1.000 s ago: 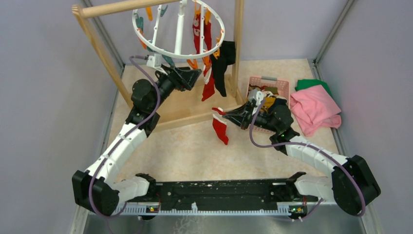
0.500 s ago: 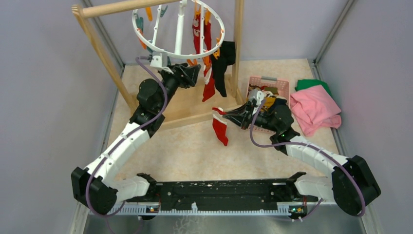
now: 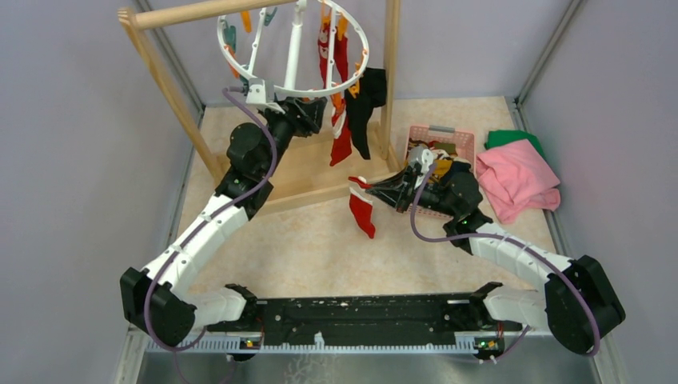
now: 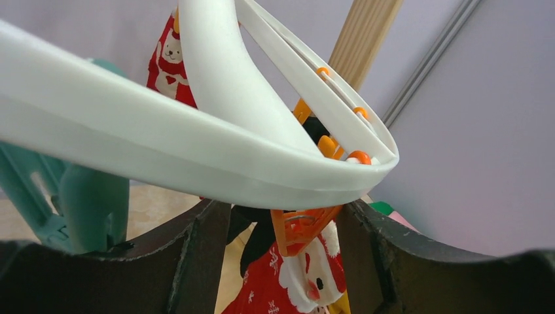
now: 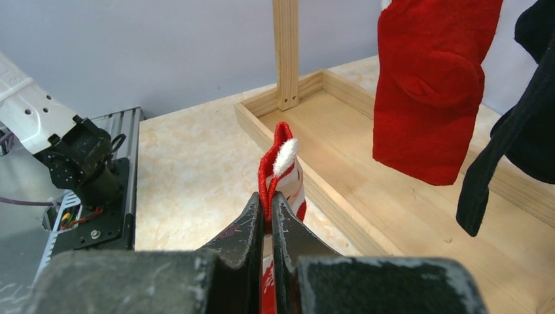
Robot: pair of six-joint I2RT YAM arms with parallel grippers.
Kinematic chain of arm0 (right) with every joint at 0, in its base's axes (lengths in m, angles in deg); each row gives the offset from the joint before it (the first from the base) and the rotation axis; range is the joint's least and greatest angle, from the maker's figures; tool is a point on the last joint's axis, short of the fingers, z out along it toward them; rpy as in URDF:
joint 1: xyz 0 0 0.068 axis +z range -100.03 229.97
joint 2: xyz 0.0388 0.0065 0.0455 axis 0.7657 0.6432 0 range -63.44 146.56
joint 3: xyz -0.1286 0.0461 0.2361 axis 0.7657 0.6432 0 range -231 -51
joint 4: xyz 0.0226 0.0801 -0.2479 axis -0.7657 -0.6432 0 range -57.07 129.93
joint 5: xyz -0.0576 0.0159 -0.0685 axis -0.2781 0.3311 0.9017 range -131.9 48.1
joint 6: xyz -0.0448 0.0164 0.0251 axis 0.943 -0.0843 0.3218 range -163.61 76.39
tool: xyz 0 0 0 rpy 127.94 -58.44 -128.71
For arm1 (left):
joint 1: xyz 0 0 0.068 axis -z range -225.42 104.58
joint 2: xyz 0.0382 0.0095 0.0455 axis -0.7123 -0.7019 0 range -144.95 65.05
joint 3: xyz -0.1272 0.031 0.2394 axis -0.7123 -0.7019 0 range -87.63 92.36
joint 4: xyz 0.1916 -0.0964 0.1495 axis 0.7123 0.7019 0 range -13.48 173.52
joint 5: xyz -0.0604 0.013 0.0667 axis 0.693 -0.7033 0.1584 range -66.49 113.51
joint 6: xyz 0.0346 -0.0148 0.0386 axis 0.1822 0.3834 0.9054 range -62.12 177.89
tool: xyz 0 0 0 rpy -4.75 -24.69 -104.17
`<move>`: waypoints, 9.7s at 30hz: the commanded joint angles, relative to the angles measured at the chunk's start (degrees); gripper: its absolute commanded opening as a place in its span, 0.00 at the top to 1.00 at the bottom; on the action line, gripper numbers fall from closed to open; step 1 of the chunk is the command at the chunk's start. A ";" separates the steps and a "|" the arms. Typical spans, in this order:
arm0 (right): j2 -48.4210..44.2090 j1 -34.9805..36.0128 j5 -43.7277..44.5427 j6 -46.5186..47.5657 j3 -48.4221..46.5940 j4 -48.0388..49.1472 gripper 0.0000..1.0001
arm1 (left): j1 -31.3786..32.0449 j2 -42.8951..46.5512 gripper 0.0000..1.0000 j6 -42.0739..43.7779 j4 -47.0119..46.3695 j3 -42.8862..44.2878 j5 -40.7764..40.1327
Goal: Clip the socks to the hanger
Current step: Open the clamp at the hanger, then clamp the sock onto the hanger.
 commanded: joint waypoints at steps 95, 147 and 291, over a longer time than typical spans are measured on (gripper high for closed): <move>-2.94 -0.99 -1.20 -0.27 -0.16 1.56 1.00 | -2.82 -0.75 0.35 6.47 -5.94 2.97 6.77; 16.04 15.30 23.57 4.70 -30.26 -9.16 1.00 | -2.81 0.02 0.94 2.06 -2.74 4.44 4.36; 21.15 21.86 47.90 10.80 -35.40 7.97 1.00 | -2.78 -2.54 0.94 -1.38 0.71 4.80 2.91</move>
